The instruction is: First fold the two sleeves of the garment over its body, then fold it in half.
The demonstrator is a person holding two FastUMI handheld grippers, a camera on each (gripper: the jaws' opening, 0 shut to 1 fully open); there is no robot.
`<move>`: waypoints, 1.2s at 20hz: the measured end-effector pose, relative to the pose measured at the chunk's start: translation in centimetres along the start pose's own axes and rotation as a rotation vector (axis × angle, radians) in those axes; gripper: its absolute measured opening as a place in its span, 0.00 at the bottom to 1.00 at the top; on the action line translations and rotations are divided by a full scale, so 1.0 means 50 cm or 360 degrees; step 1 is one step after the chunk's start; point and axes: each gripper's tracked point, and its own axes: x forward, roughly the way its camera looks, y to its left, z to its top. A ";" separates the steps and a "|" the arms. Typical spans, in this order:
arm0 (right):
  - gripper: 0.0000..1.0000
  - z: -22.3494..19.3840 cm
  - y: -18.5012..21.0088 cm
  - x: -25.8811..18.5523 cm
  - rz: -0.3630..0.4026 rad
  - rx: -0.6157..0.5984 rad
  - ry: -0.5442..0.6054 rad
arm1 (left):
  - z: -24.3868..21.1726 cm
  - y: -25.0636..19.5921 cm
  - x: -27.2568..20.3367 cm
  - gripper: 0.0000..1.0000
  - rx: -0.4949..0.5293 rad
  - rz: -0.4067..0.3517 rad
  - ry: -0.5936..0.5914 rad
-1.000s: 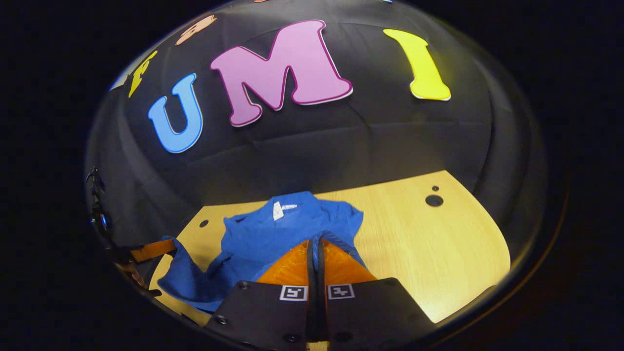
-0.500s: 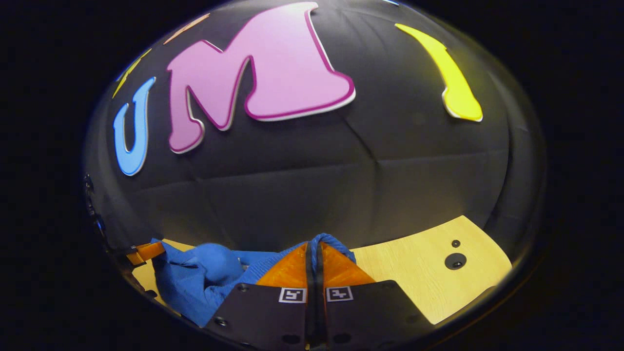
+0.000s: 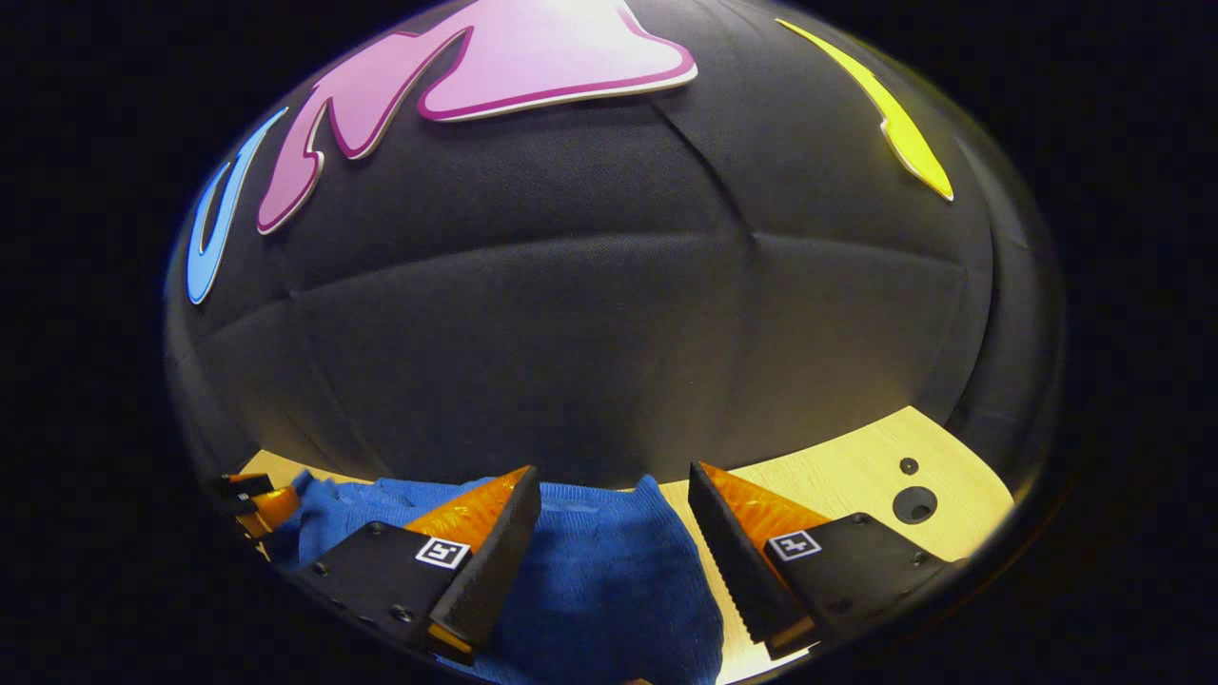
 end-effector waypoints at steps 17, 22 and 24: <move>0.97 0.067 0.079 -0.494 -0.0101 -0.0056 -0.0386 | 0.033 0.009 -0.525 0.84 -0.0062 -0.0009 -0.0417; 0.98 0.073 0.120 -0.700 -0.0094 -0.0221 -0.0518 | 0.056 -0.051 -0.734 0.81 -0.0122 -0.0148 -0.0625; 0.96 0.066 0.140 -0.775 -0.0068 -0.0247 -0.0507 | 0.050 -0.057 -0.795 0.81 -0.0138 -0.0142 -0.0594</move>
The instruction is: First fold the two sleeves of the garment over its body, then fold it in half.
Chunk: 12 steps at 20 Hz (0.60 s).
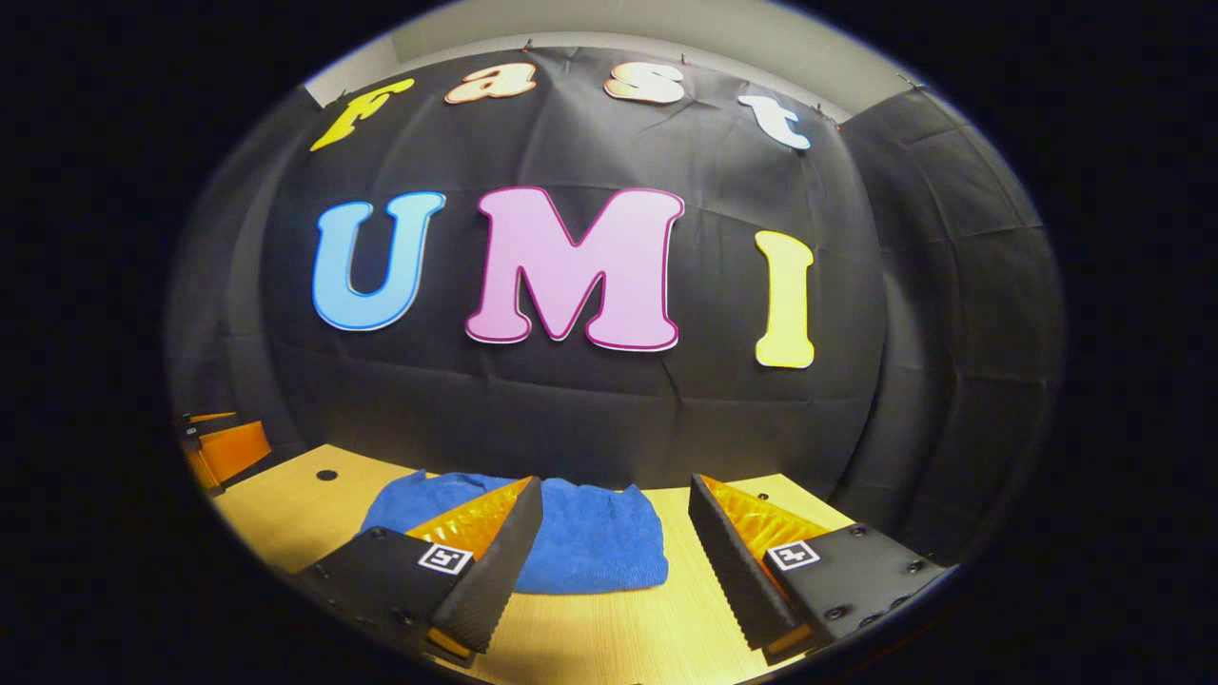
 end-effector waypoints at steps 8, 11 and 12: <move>0.96 0.049 0.052 -0.238 0.0203 -0.0041 0.0190 | 0.074 0.026 -0.285 0.81 -0.0061 0.0149 0.0013; 0.97 0.109 0.073 -0.310 0.0281 0.0041 0.0220 | 0.111 0.031 -0.347 0.81 -0.0015 0.0160 0.0034; 0.97 0.139 0.072 -0.332 0.0285 0.0054 0.0194 | 0.133 0.032 -0.365 0.81 -0.0013 0.0166 0.0024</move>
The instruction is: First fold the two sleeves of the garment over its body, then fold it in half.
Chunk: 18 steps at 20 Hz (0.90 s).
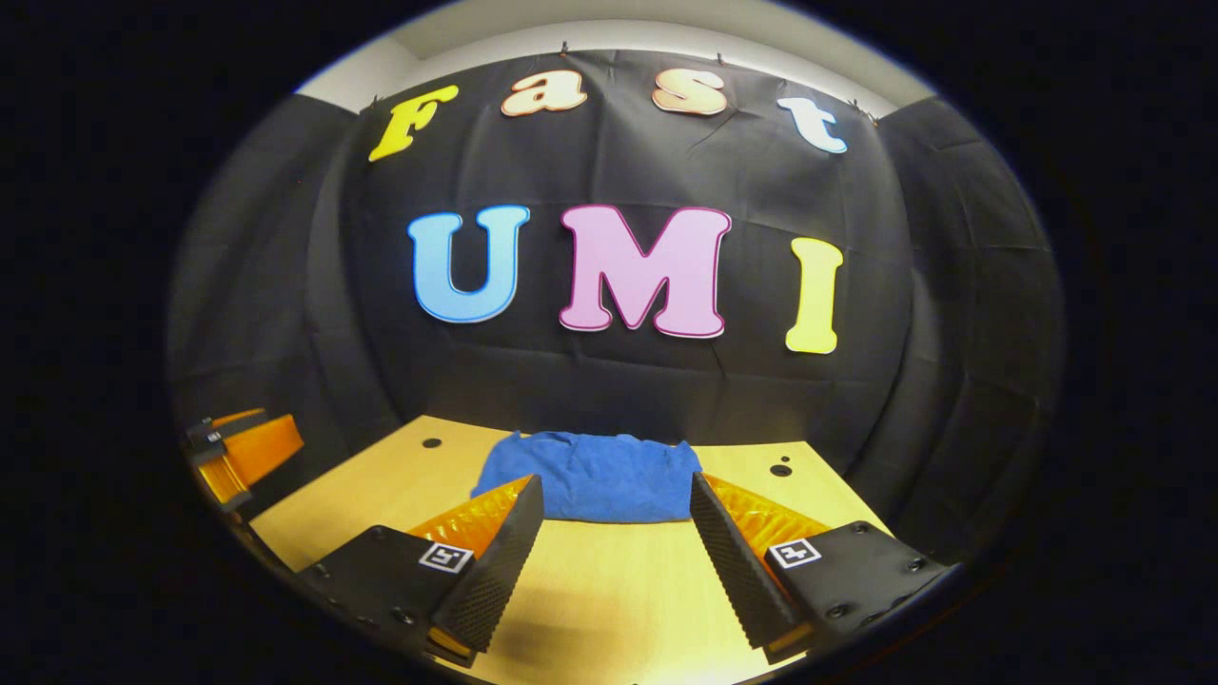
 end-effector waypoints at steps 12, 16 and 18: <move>0.97 0.058 -0.026 -0.186 -0.0078 0.0051 -0.0082 | 0.100 -0.114 -0.149 0.81 0.0067 -0.0197 -0.0063; 0.96 0.113 0.004 -0.186 -0.0041 0.0068 -0.0200 | 0.102 -0.100 -0.151 0.81 0.0093 -0.0196 -0.0063; 0.96 0.129 0.014 -0.189 -0.0022 0.0028 -0.0231 | 0.108 -0.089 -0.151 0.82 0.0087 -0.0179 -0.0060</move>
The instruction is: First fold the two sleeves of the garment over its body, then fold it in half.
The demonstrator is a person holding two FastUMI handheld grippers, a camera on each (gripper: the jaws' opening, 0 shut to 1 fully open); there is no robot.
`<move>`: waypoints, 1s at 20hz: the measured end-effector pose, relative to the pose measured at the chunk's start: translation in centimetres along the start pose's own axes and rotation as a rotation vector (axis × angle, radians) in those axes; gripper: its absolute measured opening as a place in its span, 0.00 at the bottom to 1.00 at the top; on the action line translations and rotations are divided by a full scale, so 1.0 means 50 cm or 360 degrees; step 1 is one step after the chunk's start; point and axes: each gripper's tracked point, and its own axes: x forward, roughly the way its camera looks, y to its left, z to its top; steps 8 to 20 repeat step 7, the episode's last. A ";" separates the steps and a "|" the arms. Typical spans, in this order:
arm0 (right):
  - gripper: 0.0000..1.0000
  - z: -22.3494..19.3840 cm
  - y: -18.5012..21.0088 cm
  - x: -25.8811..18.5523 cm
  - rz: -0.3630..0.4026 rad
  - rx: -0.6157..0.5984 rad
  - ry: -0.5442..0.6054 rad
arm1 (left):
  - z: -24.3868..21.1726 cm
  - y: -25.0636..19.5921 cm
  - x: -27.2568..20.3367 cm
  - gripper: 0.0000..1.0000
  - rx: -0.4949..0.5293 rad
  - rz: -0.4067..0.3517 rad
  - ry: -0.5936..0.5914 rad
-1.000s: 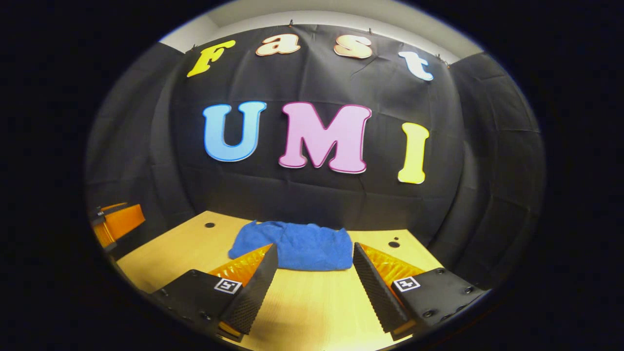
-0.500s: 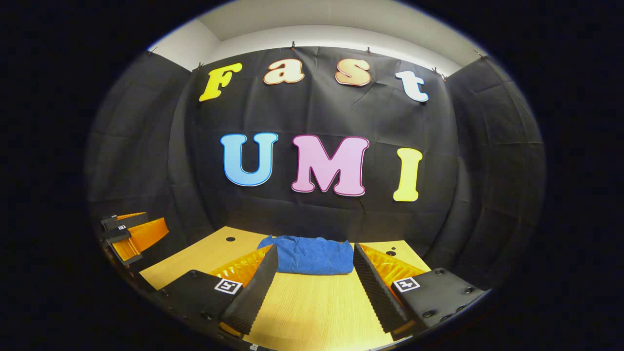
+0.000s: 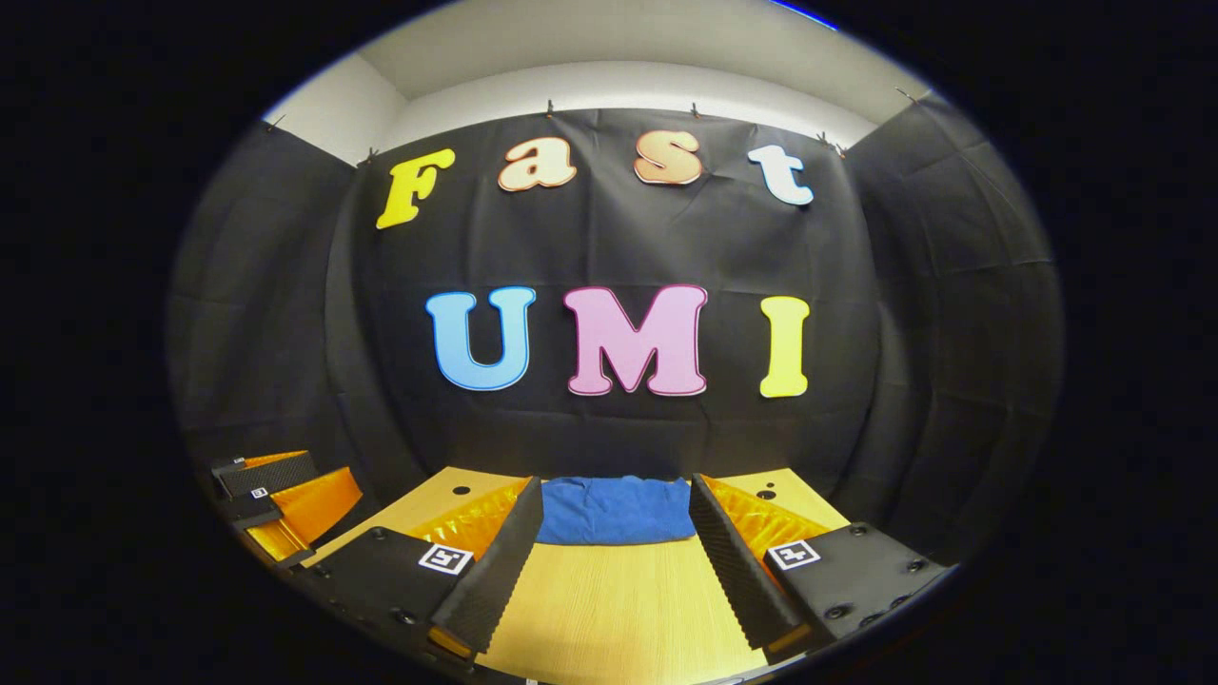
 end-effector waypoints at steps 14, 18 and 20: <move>0.96 -0.008 0.013 0.004 0.0004 -0.0003 0.0000 | 0.012 0.041 0.005 0.81 -0.0003 0.0044 -0.0016; 0.96 -0.008 0.013 0.004 0.0004 -0.0003 0.0000 | 0.012 0.041 0.005 0.81 -0.0003 0.0044 -0.0016; 0.96 -0.008 0.013 0.004 0.0004 -0.0003 0.0000 | 0.012 0.041 0.005 0.81 -0.0003 0.0044 -0.0016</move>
